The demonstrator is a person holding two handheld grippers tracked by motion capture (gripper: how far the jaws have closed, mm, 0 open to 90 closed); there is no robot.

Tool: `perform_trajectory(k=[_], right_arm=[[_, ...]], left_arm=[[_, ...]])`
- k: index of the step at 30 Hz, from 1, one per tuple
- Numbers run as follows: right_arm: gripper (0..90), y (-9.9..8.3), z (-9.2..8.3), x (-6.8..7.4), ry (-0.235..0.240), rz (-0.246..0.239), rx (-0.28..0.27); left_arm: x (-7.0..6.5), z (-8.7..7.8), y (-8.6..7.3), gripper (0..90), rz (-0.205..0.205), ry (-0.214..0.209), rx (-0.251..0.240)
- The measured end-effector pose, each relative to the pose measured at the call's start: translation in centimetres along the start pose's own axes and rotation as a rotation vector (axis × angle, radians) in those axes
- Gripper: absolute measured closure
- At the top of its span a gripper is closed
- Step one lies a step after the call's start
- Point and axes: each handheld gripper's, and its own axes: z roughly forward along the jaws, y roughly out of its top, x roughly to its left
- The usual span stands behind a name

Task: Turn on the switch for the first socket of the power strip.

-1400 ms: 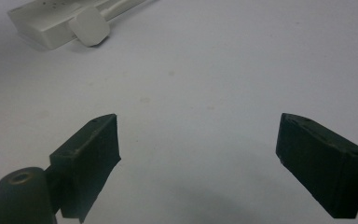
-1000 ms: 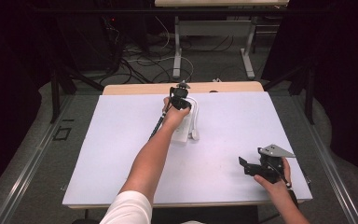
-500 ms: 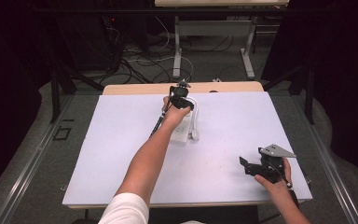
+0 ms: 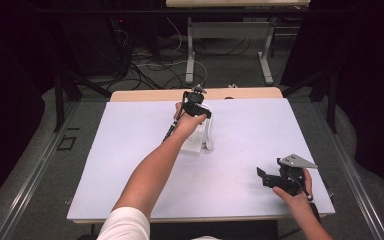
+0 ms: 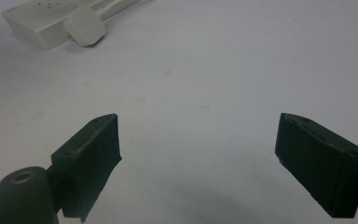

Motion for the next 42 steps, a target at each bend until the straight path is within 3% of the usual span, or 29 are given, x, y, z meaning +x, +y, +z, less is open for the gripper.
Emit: perform_trajectory(k=[7,12,14,16,18,20,22,25,26,27,31,42], right_arm=[[13.4,-0.1,-0.1,0.0,0.001,-0.002,0.004],[13.5,-0.1,-0.2,0.0,0.001,0.011,0.003],[13.6,0.0,-0.2,0.0,-0.013,-0.010,-0.004],[13.6,0.0,-0.3,0.2,0.000,0.004,0.001],[13.6,0.0,-0.3,0.3,-0.003,0.002,-0.001],[13.6,0.1,-0.3,0.2,-0.004,-0.012,-0.003],[13.6,0.1,-0.3,0.3,-0.002,0.007,0.003],[13.6,0.1,-0.1,0.3,-0.014,-0.013,-0.025],[13.6,0.1,-0.2,0.5,-0.010,0.004,-0.015],[13.6,0.2,-0.5,0.3,0.004,-0.011,0.017],[13.6,0.2,-0.3,0.5,0.006,0.001,-0.002],[13.6,0.3,-0.4,0.5,0.009,-0.010,-0.009]], left_arm=[[-0.2,-0.6,-0.1,43.4,0.020,-0.006,-0.003],[-0.2,-1.3,0.0,39.6,0.023,-0.044,-0.010],[-0.1,-1.6,0.0,38.8,0.042,-0.053,-0.011],[-0.2,-2.0,-0.1,37.9,0.042,-0.049,-0.017],[-0.3,-2.5,0.0,36.9,0.086,-0.031,-0.027],[-0.3,-2.9,-0.1,36.9,0.077,-0.034,-0.034],[-0.2,-3.4,-0.1,36.9,0.078,-0.037,-0.032],[-0.2,-4.1,-0.2,37.8,0.069,-0.055,-0.042],[-0.2,-4.3,-0.4,37.9,0.071,-0.057,-0.063],[-0.1,-4.5,-0.4,37.9,0.075,-0.057,-0.066],[0.0,-5.4,-0.8,38.1,0.072,-0.065,-0.065],[0.6,-8.2,-2.2,25.8,0.046,-0.096,-0.082]])
